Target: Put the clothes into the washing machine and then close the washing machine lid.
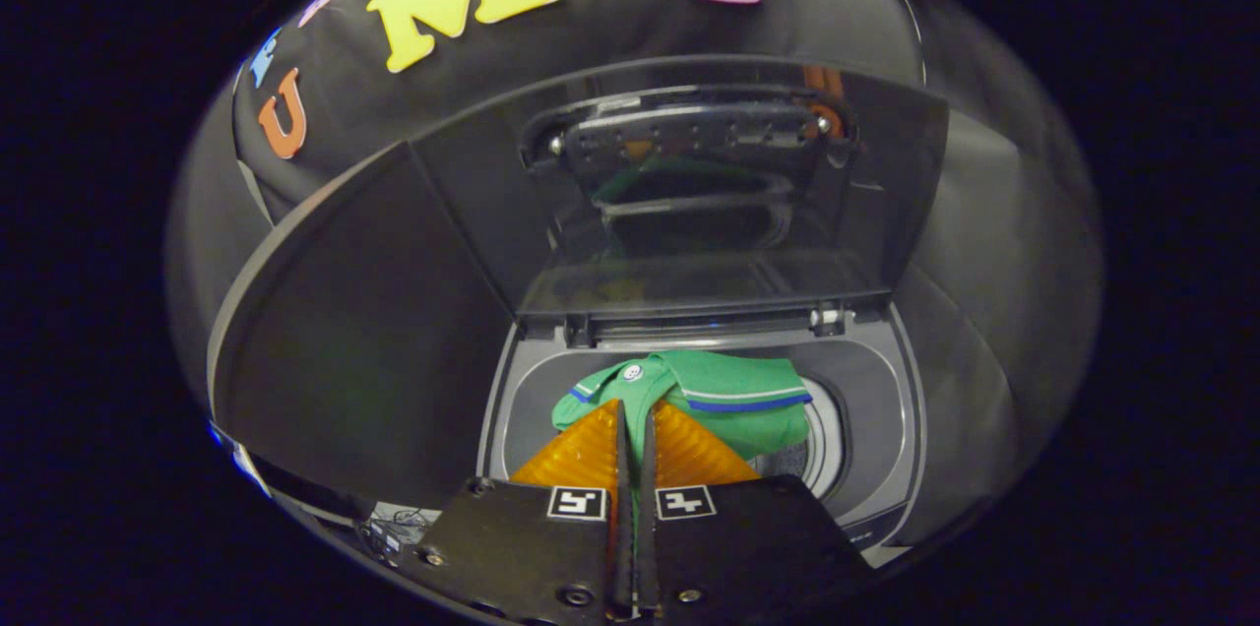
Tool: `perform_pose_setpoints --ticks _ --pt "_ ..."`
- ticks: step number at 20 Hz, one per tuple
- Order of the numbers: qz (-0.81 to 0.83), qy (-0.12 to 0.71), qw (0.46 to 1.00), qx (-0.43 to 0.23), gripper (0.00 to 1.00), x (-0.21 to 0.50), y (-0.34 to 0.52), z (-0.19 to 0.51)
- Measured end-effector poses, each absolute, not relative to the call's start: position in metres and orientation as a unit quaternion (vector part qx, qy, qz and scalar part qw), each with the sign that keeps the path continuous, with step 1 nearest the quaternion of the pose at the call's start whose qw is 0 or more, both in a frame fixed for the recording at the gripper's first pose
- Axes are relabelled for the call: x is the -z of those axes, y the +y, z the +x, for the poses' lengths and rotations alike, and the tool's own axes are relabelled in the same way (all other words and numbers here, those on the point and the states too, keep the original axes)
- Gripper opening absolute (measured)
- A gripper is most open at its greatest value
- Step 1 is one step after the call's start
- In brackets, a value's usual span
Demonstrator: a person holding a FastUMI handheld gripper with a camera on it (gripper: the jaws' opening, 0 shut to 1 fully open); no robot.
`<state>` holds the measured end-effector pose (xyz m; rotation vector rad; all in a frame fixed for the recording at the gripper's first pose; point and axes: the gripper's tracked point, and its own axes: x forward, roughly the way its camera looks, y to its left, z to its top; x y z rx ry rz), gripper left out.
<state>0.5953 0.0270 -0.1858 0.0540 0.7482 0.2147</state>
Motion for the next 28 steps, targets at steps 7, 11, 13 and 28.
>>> perform_pose_setpoints --ticks 7,11,13,28 --pt "0.028 0.430 0.900 -0.073 0.05 0.246 0.023 0.599" --pt "0.047 0.473 0.878 -0.045 0.05 0.272 0.013 0.598" --pt "0.051 0.492 0.869 -0.032 0.05 0.282 0.008 0.595" --pt "0.025 0.482 0.875 -0.028 0.72 0.285 -0.001 0.582"
